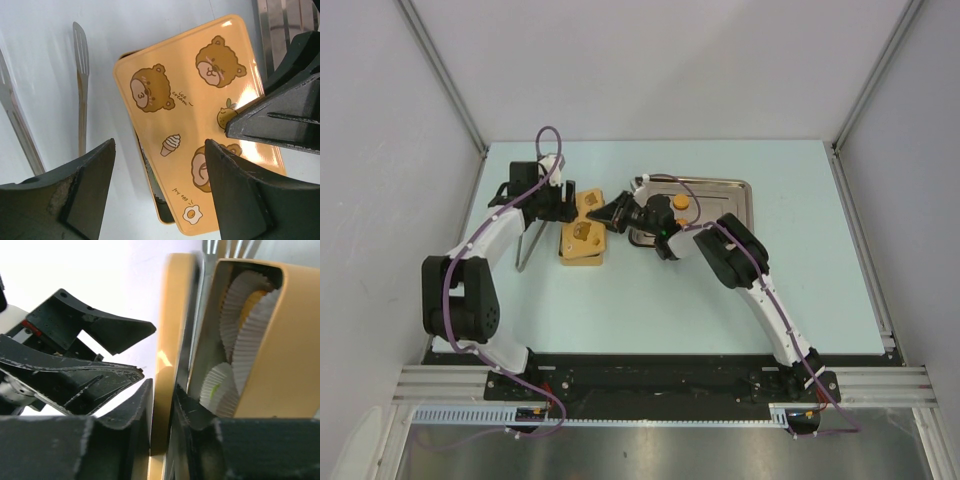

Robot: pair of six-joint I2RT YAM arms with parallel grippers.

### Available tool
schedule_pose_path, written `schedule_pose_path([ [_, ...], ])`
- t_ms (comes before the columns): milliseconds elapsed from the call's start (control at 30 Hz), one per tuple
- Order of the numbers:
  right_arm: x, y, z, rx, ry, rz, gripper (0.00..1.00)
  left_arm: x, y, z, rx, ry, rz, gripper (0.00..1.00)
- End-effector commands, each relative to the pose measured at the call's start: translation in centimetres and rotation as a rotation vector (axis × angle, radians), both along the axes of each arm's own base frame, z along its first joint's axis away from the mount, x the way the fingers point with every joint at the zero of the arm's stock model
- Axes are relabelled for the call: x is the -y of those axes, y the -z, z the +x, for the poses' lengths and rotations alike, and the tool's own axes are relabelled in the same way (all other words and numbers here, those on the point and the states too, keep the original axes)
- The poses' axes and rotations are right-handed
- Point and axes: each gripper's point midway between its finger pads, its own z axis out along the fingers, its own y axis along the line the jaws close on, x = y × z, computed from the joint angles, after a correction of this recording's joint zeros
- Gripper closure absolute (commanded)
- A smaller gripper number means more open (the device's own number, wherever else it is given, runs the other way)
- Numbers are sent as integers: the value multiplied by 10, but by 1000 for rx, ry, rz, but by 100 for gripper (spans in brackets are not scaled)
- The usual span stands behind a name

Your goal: Pack the cookies

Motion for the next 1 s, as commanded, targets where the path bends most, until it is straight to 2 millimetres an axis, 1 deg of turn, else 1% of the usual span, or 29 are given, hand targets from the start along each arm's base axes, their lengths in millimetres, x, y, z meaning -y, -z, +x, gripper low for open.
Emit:
schedule_pose_path([
  [0,-1,-22,-2,86,3,-12,71,3,-2,6,22,15,-24,24],
  [67,0,-24,-1,97,2,-21,69,3,0,5,17,16,-27,24],
  [133,0,-22,-1,97,1,-37,66,3,0,5,17,18,-27,24],
  [300,2,-20,-1,111,-4,-76,61,5,2,5,9,24,-33,24],
  [533,4,-29,-2,149,-12,-127,55,6,5,5,-6,29,-34,24],
  [567,4,-26,-3,140,-16,-143,55,5,4,5,-5,28,-30,24],
  [833,10,-29,-4,179,-22,-210,53,4,4,5,-9,30,-21,24],
  [967,12,-23,-6,188,-33,-250,53,4,3,6,-5,33,-20,25],
])
